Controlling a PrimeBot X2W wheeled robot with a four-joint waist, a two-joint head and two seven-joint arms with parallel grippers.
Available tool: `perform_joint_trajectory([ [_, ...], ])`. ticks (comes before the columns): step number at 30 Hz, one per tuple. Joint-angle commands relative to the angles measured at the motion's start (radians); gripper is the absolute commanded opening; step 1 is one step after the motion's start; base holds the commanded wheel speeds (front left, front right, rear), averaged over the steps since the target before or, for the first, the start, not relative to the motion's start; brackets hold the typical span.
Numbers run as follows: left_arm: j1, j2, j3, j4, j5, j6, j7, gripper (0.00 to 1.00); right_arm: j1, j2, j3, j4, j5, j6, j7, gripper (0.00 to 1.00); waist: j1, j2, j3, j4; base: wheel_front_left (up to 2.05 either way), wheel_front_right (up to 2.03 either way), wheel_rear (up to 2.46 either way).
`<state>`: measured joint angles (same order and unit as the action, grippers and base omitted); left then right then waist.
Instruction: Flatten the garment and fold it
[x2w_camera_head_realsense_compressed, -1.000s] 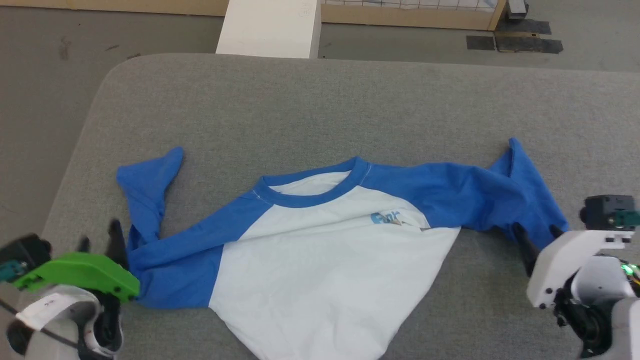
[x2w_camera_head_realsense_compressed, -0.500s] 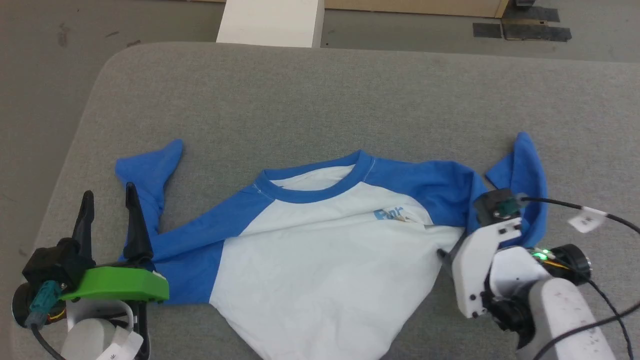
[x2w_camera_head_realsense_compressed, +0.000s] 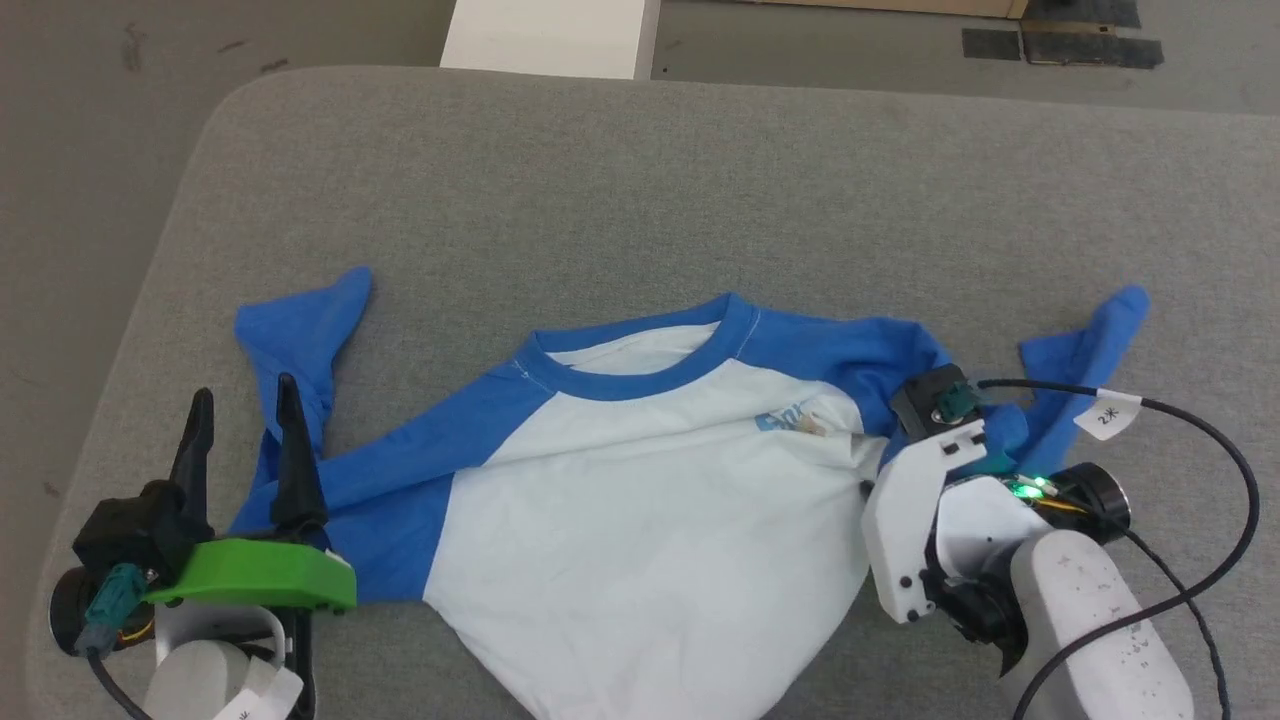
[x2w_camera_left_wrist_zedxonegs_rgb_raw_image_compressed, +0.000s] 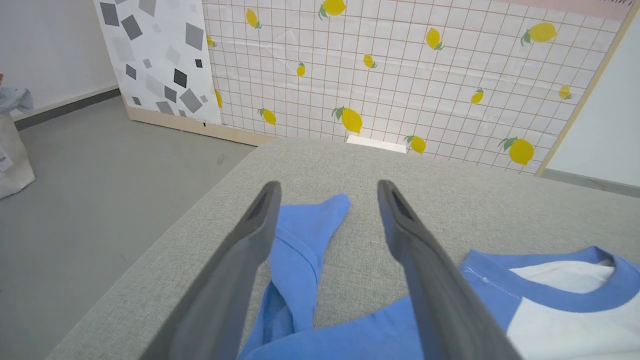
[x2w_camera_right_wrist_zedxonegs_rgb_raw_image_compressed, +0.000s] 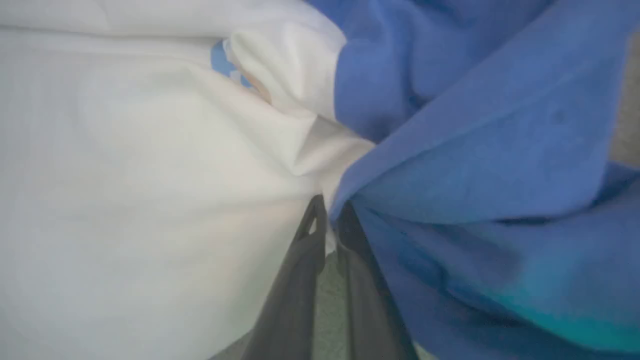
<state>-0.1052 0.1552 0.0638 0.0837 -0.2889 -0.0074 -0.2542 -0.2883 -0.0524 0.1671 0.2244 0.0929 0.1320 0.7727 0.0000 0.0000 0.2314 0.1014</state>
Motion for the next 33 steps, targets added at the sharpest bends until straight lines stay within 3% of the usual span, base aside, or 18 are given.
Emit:
perform_joint_trajectory([
  [1,-0.009,-0.006,0.003,0.004,0.009,-0.006,-0.007,1.0,0.016,0.001,-0.001,0.014,0.008,-0.001,-0.001,0.0,0.0,0.0,-0.007,-0.002,0.0,0.0,0.0],
  [9,0.005,-0.007,0.006,0.032,0.014,-0.016,-0.007,1.0,0.21,-0.092,-0.124,-0.192,0.035,-0.001,0.132,0.0,0.0,0.0,-0.043,-0.02,0.0,0.0,0.0],
  [14,0.009,-0.001,0.005,0.046,0.004,-0.019,0.003,1.0,0.324,-0.069,-0.197,-0.291,0.056,-0.001,0.201,0.0,0.0,0.0,-0.042,-0.049,0.0,0.0,0.0],
  [15,0.008,-0.001,0.004,0.048,0.003,-0.019,0.006,1.0,0.323,-0.058,-0.207,-0.301,0.06,-0.001,0.177,0.08,0.0,0.0,-0.041,-0.054,0.0,0.0,0.0],
  [16,0.007,0.0,0.001,0.05,0.001,-0.019,0.012,1.0,0.321,-0.044,-0.218,-0.307,0.069,-0.001,0.153,1.0,0.0,0.0,-0.041,-0.058,0.0,0.0,0.0],
  [19,0.003,-0.003,-0.008,0.051,0.0,-0.017,0.028,1.0,0.311,-0.016,-0.271,-0.33,0.113,-0.001,0.093,1.0,0.0,0.0,-0.047,-0.062,0.0,0.0,0.0],
  [26,-0.012,0.006,-0.03,0.033,-0.015,-0.021,0.123,1.0,0.278,0.002,-0.501,-0.448,0.259,-0.001,-0.024,1.0,0.0,0.0,-0.057,-0.067,0.0,0.0,0.0],
  [30,-0.063,0.011,-0.073,0.03,-0.04,-0.041,0.28,1.0,0.248,0.002,-0.584,-0.494,0.277,-0.001,-0.06,1.0,0.0,0.0,-0.05,-0.07,0.0,0.0,0.0],
  [33,-0.148,0.023,-0.134,0.047,-0.05,-0.063,0.455,1.0,0.225,0.002,-0.607,-0.51,0.26,-0.001,-0.06,1.0,0.0,0.0,-0.036,-0.07,0.0,0.0,0.0],
])
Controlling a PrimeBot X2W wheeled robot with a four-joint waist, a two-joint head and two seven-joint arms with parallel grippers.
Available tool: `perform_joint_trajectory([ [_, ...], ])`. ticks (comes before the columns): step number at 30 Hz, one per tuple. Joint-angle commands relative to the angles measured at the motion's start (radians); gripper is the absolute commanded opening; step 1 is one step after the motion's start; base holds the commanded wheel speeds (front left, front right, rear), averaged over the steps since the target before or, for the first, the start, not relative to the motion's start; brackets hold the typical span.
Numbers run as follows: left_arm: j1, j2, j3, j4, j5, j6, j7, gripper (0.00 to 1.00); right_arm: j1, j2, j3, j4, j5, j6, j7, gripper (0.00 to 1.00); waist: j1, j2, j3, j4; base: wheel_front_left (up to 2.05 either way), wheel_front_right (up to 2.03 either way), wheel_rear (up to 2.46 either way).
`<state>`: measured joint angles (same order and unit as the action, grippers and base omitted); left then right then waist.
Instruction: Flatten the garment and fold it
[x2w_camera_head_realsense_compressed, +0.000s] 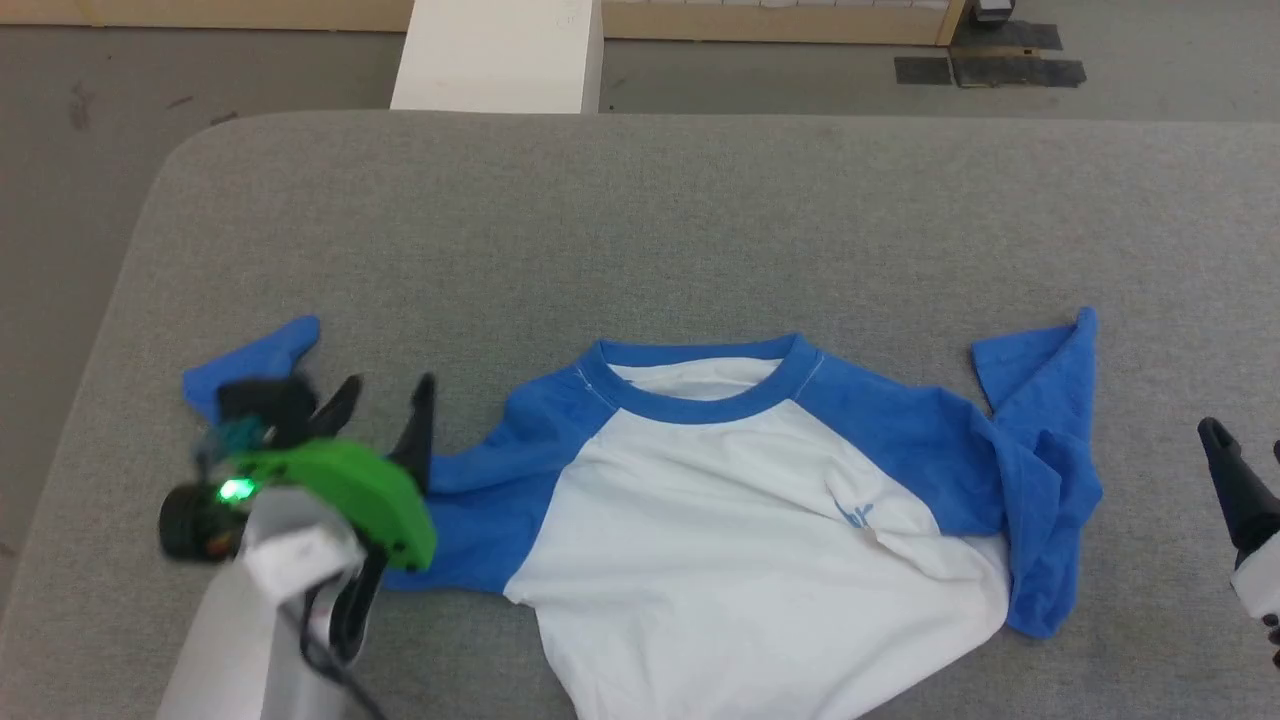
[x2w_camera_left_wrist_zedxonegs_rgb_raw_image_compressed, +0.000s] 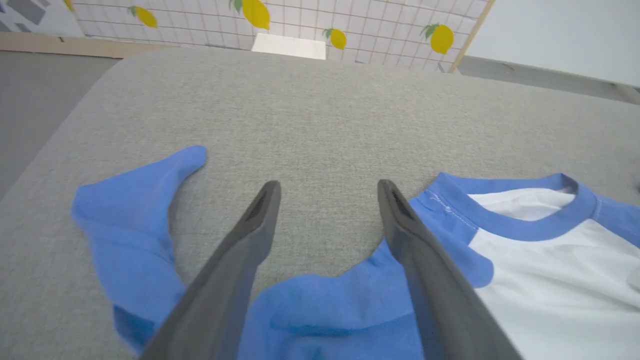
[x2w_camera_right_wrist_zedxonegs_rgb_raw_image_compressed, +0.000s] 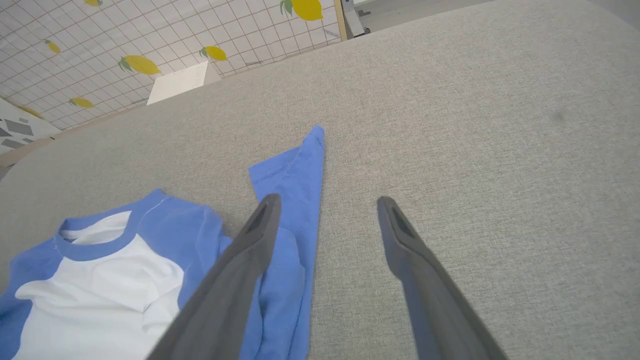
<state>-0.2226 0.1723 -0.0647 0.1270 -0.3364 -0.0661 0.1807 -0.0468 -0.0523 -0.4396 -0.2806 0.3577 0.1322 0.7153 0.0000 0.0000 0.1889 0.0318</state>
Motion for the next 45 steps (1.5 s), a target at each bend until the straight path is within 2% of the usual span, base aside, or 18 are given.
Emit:
perform_joint_trajectory([
  [1,-0.058,0.012,-0.022,0.014,-0.001,-0.007,0.078,1.0,-0.022,0.002,-0.001,-0.007,-0.012,-0.002,0.0,1.0,0.0,0.0,0.012,-0.002,0.0,0.0,0.0],
  [4,-0.139,0.024,-0.084,0.064,0.006,-0.011,0.291,1.0,-0.036,0.002,0.008,-0.006,-0.022,-0.002,0.002,1.0,0.0,0.0,0.026,-0.007,0.0,0.0,0.0],
  [8,-0.219,0.069,-0.166,0.133,0.043,-0.021,0.565,1.0,-0.057,0.002,0.043,0.007,-0.022,-0.002,-0.01,1.0,0.0,0.0,0.055,-0.031,0.0,0.0,0.0],
  [14,-0.22,0.093,-0.23,0.168,0.021,-0.042,0.752,1.0,-0.074,0.002,0.057,0.02,-0.036,-0.002,-0.031,1.0,0.0,0.0,0.081,-0.052,0.0,0.0,0.0],
  [15,-0.212,0.092,-0.236,0.168,0.01,-0.045,0.763,0.94,-0.075,0.002,0.055,0.02,-0.04,-0.002,-0.033,1.0,0.0,0.0,0.084,-0.053,0.0,0.0,0.0],
  [16,-0.201,0.094,-0.248,0.169,0.004,-0.048,0.777,0.57,-0.077,0.002,0.053,0.021,-0.042,-0.002,-0.036,1.0,0.0,0.0,0.087,-0.053,0.0,0.0,0.0],
  [18,-0.179,0.089,-0.269,0.168,-0.023,-0.054,0.794,0.0,-0.078,0.002,0.046,0.022,-0.045,-0.002,-0.04,1.0,0.0,0.0,0.09,-0.051,0.0,0.0,0.0],
  [21,-0.158,0.089,-0.29,0.153,-0.057,-0.059,0.785,0.0,-0.083,0.002,0.042,0.022,-0.063,-0.002,-0.043,1.0,0.0,0.0,0.092,-0.044,0.0,0.0,0.0],
  [24,-0.159,0.088,-0.267,0.125,-0.085,-0.058,0.722,0.0,-0.095,0.002,0.056,0.016,-0.084,-0.002,-0.04,1.0,0.0,0.0,0.091,-0.03,0.0,0.0,0.0],
  [28,-0.157,0.075,-0.174,0.068,-0.121,-0.009,0.592,0.0,-0.132,0.002,0.102,0.0,-0.116,-0.002,-0.032,1.0,0.0,0.0,0.087,-0.02,0.0,0.0,0.0],
  [31,-0.121,0.064,-0.107,0.002,-0.152,0.028,0.511,0.0,-0.179,0.002,0.185,-0.005,-0.142,-0.002,-0.002,1.0,0.0,0.0,0.09,-0.019,0.0,0.0,0.0],
  [35,-0.059,0.057,-0.066,-0.077,-0.172,0.052,0.459,0.0,-0.235,-0.007,0.322,0.045,-0.186,-0.002,0.093,1.0,0.0,0.0,0.105,-0.011,0.0,0.0,0.0],
  [39,-0.021,0.05,-0.069,-0.124,-0.178,0.057,0.45,0.0,-0.279,-0.066,0.443,0.138,-0.229,-0.002,0.199,1.0,0.0,0.0,0.126,0.012,0.0,0.0,0.0],
  [45,-0.016,0.04,-0.084,-0.146,-0.185,0.053,0.448,0.0,-0.322,-0.117,0.52,0.239,-0.274,-0.002,0.292,1.0,0.0,0.0,0.165,0.041,0.0,0.0,0.0],
])
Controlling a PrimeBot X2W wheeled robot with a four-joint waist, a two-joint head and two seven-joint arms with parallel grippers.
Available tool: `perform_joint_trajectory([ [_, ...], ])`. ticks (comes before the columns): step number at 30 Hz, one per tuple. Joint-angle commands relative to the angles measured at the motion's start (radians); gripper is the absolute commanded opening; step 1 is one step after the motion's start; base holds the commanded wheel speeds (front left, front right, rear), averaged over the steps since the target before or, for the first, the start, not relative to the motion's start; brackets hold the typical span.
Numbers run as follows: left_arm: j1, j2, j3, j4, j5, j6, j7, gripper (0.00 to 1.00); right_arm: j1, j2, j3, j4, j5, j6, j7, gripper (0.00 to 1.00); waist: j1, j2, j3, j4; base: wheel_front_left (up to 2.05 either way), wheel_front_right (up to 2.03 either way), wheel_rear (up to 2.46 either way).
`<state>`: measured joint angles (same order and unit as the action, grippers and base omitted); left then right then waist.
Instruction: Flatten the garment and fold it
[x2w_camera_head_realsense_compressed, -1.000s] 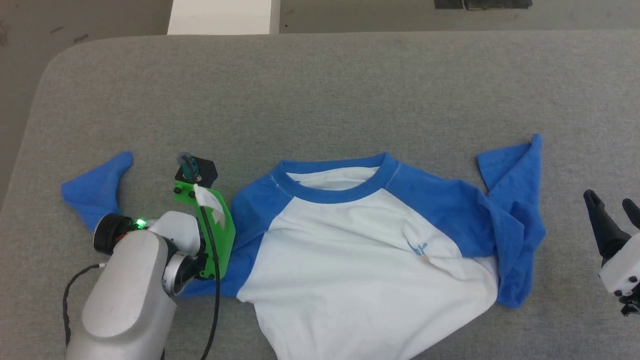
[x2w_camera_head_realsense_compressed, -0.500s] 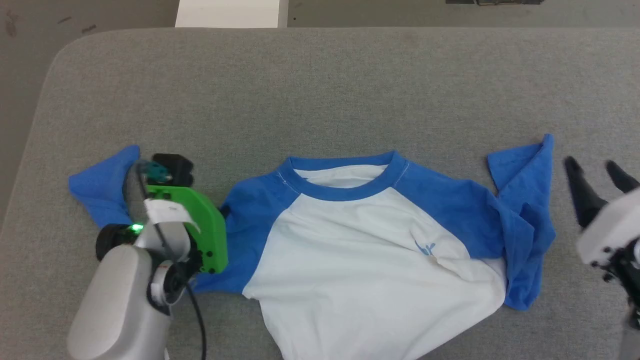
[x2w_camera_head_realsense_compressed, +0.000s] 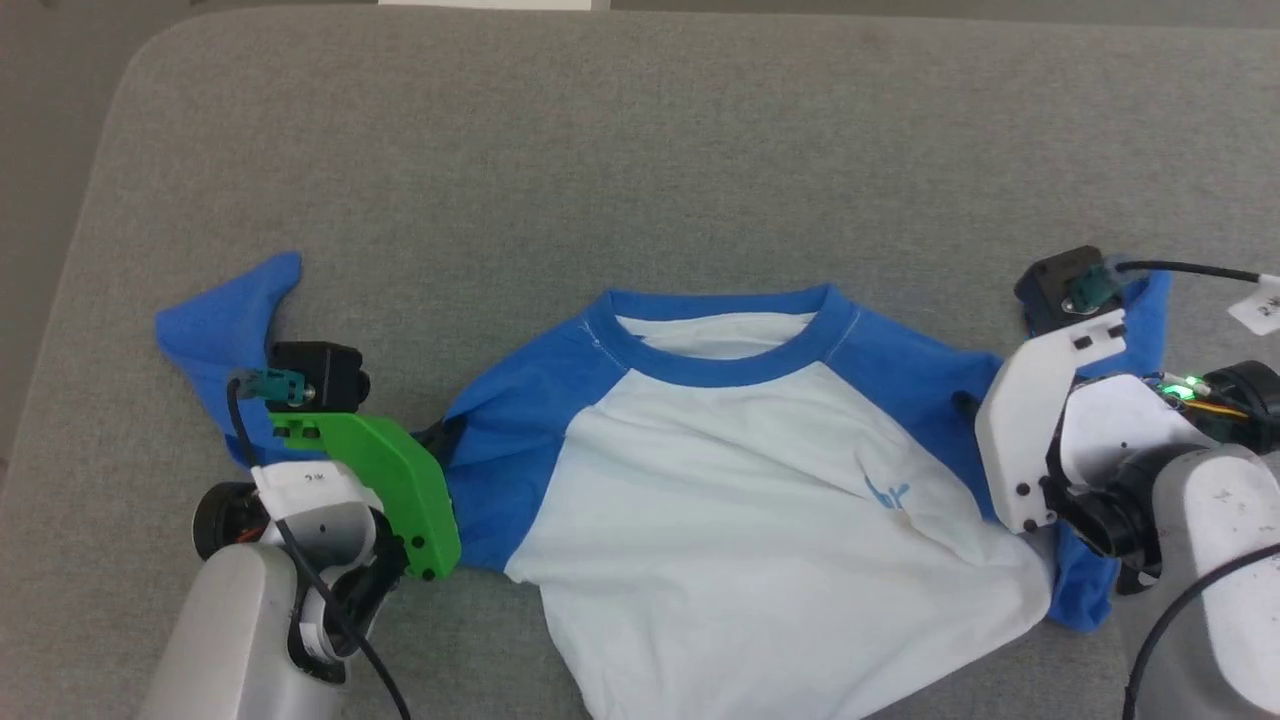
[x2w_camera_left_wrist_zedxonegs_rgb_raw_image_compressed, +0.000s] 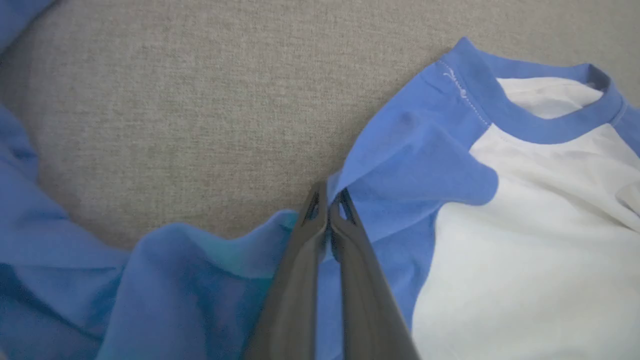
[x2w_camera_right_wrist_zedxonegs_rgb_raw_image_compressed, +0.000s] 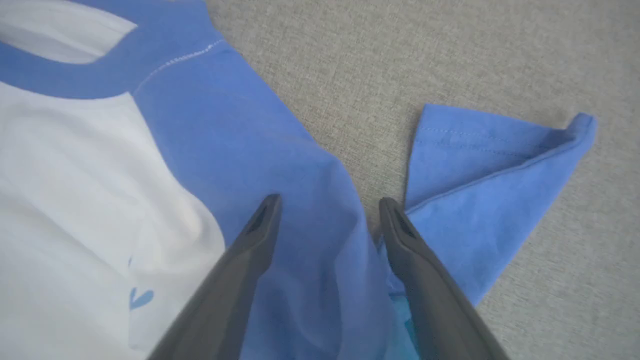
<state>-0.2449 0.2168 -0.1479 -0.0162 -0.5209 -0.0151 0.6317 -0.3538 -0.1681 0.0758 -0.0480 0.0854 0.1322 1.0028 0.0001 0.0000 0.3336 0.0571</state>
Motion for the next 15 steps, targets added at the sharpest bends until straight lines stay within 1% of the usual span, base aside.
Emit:
perform_joint_trajectory([
  [1,0.004,-0.005,-0.003,-0.002,-0.001,0.002,-0.004,0.0,-0.018,-0.006,0.014,0.018,-0.002,-0.002,0.012,1.0,-0.0001,0.0,0.024,0.018,0.0,0.0,0.0],
  [5,-0.004,-0.006,-0.007,0.001,-0.003,-0.001,-0.009,0.0,-0.024,-0.021,0.047,0.059,0.006,-0.002,0.019,1.0,-0.0001,0.0,0.039,0.023,0.0,0.0,0.0],
  [6,-0.005,-0.006,-0.008,0.002,-0.003,-0.002,-0.012,0.0,-0.026,-0.019,0.046,0.065,0.01,-0.002,0.016,0.31,-0.0001,0.0,0.042,0.023,0.0,0.0,0.0],
  [7,-0.007,-0.006,-0.007,0.002,-0.003,-0.002,-0.015,0.0,-0.03,-0.018,0.046,0.065,0.014,-0.002,0.006,0.0,-0.0001,0.0,0.043,0.022,0.0,0.0,0.0],
  [12,-0.013,-0.013,0.007,0.002,-0.021,-0.01,-0.051,0.0,-0.049,-0.018,0.038,0.068,0.044,-0.002,-0.034,0.0,-0.0001,0.0,0.025,0.008,0.0,0.0,0.0],
  [15,-0.025,-0.044,0.042,-0.013,-0.072,-0.014,-0.095,0.0,-0.066,-0.017,0.017,0.051,0.072,-0.002,-0.064,0.0,-0.0001,0.0,0.0,-0.002,0.0,0.0,0.0],
])
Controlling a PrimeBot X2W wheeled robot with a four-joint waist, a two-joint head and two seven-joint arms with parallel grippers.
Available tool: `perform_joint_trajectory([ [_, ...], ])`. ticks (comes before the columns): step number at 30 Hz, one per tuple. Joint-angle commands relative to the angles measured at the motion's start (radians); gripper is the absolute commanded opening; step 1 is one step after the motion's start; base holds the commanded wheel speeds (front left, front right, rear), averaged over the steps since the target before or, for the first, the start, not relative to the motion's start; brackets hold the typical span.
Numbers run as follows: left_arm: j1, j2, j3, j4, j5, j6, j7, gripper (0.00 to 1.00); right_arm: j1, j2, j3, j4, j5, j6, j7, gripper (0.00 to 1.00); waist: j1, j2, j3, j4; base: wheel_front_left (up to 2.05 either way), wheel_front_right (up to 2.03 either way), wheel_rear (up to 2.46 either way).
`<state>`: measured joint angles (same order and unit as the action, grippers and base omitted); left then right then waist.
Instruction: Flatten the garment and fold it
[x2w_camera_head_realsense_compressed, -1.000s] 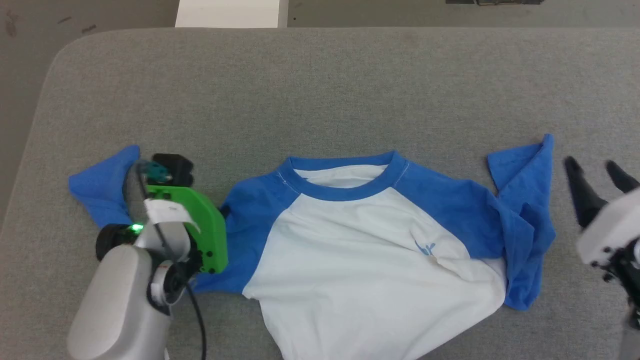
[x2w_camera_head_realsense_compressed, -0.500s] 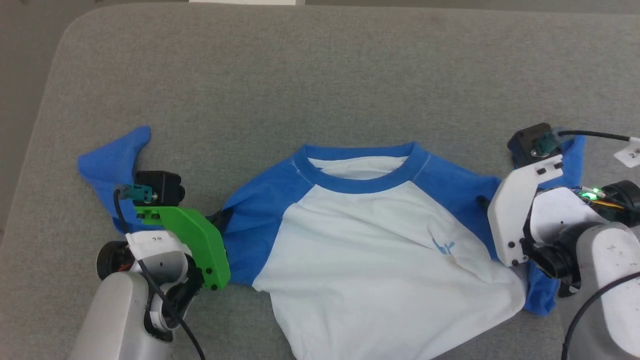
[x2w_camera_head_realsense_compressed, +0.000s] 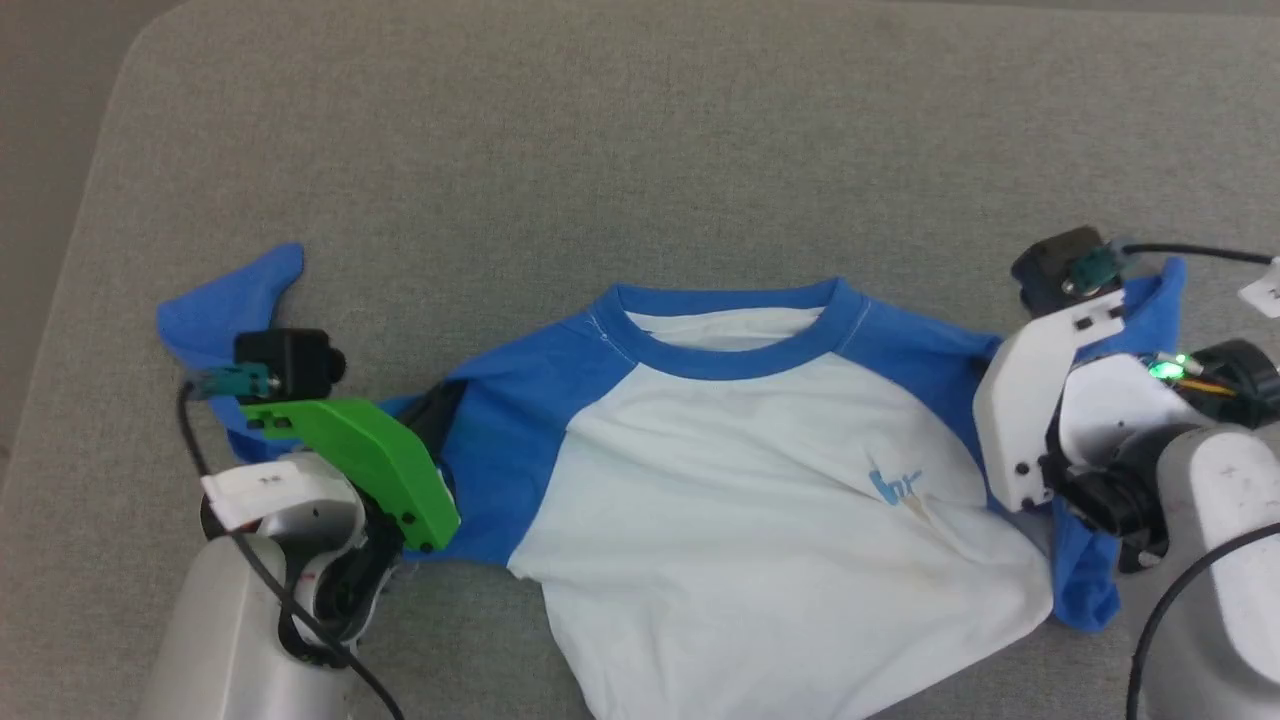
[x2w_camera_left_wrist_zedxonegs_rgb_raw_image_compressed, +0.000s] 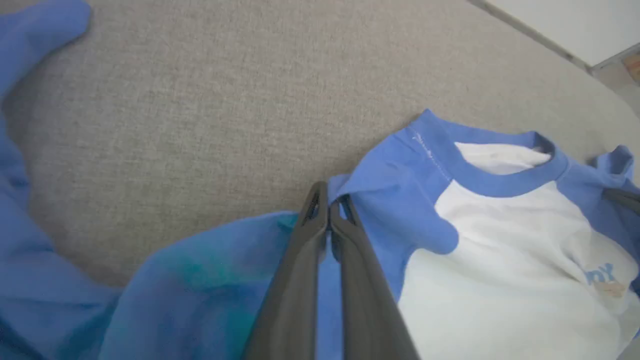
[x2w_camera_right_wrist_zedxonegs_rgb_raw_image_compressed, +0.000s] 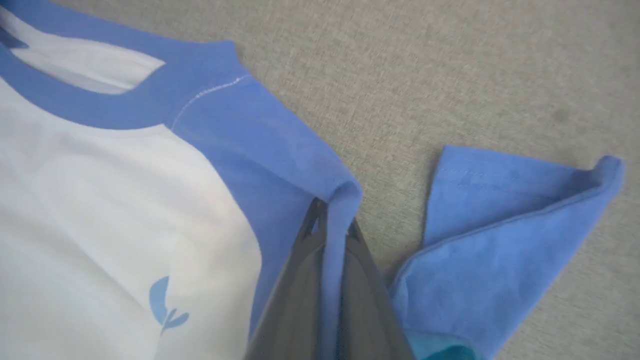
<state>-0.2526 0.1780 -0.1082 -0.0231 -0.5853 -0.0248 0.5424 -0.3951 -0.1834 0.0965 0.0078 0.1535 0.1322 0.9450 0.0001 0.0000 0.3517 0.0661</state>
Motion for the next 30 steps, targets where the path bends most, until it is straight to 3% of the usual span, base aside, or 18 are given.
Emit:
perform_joint_trajectory([
  [1,-0.028,-0.014,0.019,-0.012,-0.027,-0.007,-0.022,0.0,-0.035,-0.007,-0.012,-0.013,0.01,-0.002,-0.015,0.0,-0.0001,0.0,-0.028,-0.014,0.0,0.0,0.0],
  [4,-0.078,-0.021,0.059,-0.028,-0.062,-0.01,-0.056,0.0,-0.074,-0.012,-0.048,-0.041,0.034,-0.002,-0.035,0.0,-0.0001,0.0,-0.057,-0.023,0.0,0.0,0.0],
  [15,-0.419,0.062,0.085,0.022,-0.026,-0.019,-0.044,0.0,-0.361,-0.044,-0.104,-0.072,0.078,-0.002,-0.017,0.0,-0.0001,0.0,-0.064,-0.057,0.0,0.0,0.0],
  [21,-0.749,0.118,0.058,0.195,0.08,-0.021,-0.095,0.0,-0.669,0.009,-0.108,0.068,0.007,-0.002,-0.081,0.0,-0.0001,0.0,0.007,-0.087,0.0,0.0,0.0],
  [30,-1.156,0.133,0.027,0.409,0.213,-0.012,-0.339,0.0,-1.068,0.104,-0.204,0.31,-0.168,-0.002,-0.372,0.0,-0.0001,0.0,0.08,-0.118,0.0,0.0,0.0],
])
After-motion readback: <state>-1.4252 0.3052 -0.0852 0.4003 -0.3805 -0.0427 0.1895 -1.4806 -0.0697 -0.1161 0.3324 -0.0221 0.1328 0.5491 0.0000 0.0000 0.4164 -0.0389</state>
